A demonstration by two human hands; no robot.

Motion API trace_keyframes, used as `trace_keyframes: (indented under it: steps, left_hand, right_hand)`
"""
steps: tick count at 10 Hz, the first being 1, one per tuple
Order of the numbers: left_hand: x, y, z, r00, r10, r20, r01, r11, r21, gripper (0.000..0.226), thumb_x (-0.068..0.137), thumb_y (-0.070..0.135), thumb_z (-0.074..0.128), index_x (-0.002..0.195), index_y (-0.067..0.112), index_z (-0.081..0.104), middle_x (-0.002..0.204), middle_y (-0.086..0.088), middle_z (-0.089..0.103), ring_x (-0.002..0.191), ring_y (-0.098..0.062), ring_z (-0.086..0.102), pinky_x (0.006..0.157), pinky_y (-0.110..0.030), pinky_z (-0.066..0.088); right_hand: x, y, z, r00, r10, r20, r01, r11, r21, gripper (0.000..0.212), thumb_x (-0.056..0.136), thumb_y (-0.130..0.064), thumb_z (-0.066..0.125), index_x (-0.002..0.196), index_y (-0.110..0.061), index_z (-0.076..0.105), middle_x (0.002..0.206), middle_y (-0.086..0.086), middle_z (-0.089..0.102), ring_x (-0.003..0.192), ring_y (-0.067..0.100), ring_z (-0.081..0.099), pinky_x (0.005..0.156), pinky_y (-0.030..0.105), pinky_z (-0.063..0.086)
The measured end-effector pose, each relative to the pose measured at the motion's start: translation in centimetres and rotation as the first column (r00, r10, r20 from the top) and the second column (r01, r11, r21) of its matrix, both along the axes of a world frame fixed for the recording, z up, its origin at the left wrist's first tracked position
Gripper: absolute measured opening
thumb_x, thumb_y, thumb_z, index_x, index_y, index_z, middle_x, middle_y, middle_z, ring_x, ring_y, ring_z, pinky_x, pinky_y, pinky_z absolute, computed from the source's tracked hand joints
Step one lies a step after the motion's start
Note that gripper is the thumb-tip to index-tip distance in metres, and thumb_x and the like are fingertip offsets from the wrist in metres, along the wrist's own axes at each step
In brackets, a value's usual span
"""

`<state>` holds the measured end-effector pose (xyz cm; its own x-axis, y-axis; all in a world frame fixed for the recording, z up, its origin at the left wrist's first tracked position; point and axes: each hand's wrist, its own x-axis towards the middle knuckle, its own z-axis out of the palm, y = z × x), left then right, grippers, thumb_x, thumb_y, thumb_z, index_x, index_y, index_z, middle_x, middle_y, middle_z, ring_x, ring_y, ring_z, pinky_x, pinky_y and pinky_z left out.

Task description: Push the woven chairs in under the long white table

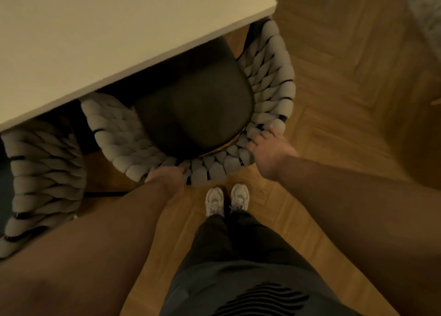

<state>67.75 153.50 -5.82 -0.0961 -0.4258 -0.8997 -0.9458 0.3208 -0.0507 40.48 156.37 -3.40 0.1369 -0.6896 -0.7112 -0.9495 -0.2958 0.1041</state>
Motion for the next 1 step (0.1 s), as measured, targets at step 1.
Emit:
trace_keyframes:
  steps: [1]
  left_hand:
    - [-2.08, -1.16, 3.58, 0.998, 0.01, -0.054, -0.007, 0.999, 0.052, 0.048, 0.103, 0.036, 0.059, 0.147, 0.017, 0.053, 0.142, -0.008, 0.06, 0.128, -0.027, 0.058, 0.106, -0.039, 0.048]
  right_hand:
    - [-1.64, 0.46, 3.28, 0.972, -0.15, 0.18, 0.149, 0.989, 0.019, 0.061, 0.102, -0.014, 0.045, 0.161, -0.029, 0.038, 0.166, 0.003, 0.038, 0.153, 0.028, 0.034, 0.126, 0.046, 0.026]
